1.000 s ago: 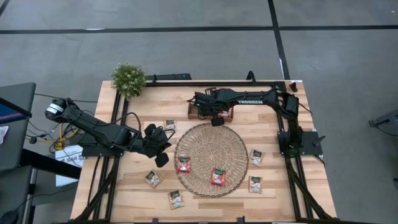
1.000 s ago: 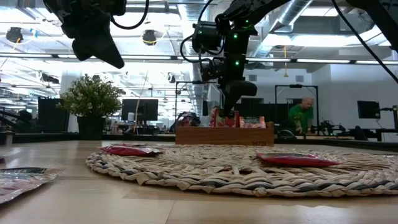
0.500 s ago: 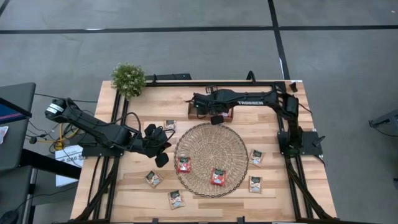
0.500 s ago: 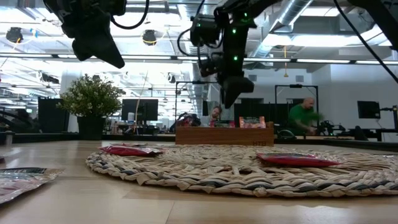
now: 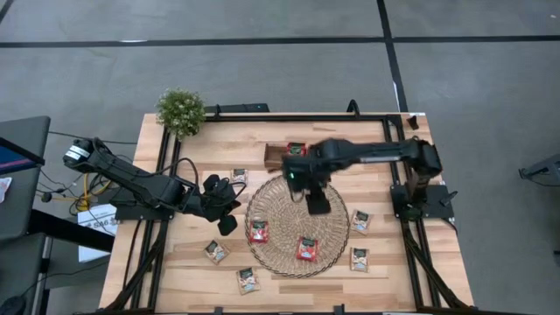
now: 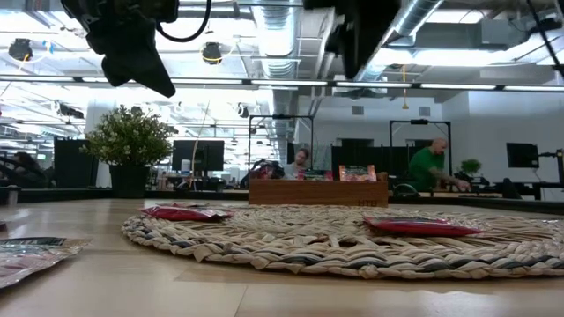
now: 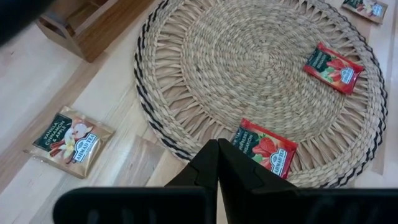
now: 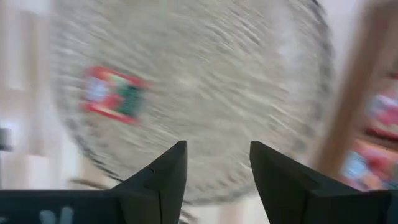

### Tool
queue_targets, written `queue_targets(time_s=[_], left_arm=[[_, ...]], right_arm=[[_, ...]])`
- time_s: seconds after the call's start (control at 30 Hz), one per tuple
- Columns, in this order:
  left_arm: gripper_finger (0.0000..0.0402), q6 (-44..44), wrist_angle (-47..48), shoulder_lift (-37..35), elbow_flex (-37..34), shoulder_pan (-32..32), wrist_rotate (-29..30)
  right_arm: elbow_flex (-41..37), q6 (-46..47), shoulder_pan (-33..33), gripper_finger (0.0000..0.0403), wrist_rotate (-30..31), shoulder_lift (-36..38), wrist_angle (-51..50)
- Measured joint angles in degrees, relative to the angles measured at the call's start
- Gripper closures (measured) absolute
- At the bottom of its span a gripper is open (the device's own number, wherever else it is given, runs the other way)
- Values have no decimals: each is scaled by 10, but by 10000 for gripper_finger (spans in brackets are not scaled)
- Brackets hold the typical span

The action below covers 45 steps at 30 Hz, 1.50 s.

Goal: Pick & Place Tea
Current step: Put the red tea bag into the middle section of the wooden organizer

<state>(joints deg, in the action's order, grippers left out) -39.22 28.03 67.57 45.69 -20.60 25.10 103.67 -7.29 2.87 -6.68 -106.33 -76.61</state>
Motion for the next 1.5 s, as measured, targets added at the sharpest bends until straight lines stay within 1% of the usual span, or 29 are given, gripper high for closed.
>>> queue_targets(time_s=[0.07, 0.2, 0.3, 0.4, 0.5, 0.73, 0.97, 1.03, 1.1, 1.17, 1.23, 1.3, 1.5], left_arm=[[401, 0, 2, 0, 0, 0, -4], [401, 0, 2, 0, 0, 0, -29], [401, -2, 3, 0, 0, 0, -45], [401, -2, 4, 0, 0, -1, -49], [401, -2, 3, 0, 0, -1, -49], [401, -3, 3, 0, 0, -1, -49], [402, -5, 4, 0, 0, -1, -43], [402, -5, 6, 0, 0, -1, -43], [402, -4, 5, 0, 0, -1, -41], [402, -4, 9, 0, 0, -1, -40], [402, -3, 9, 0, 0, -1, -38], [402, -2, 12, 0, 0, -1, -38], [401, -2, 20, 0, 0, -1, -38]], right_arm=[[-9, 11, 29, 237, -10, 8, 11], [-33, 24, 86, 241, -11, 8, 55], [-72, 48, 118, 244, -11, 2, 115], [-120, 79, 135, 247, -10, -1, 160], [-163, 119, 140, 248, -9, -1, 216], [-218, 180, 141, 244, -9, -6, 261], [-223, 190, 159, 246, -9, -36, 266], [-220, 196, 163, 248, -9, -47, 286], [-222, 196, 163, 251, -9, -54, 273], [-221, 202, 162, 253, -5, -67, 298], [-223, 204, 162, 256, 6, -67, 282], [-220, 204, 160, 258, 9, -65, 301], [-221, 205, 154, 261, 14, -65, 289]])
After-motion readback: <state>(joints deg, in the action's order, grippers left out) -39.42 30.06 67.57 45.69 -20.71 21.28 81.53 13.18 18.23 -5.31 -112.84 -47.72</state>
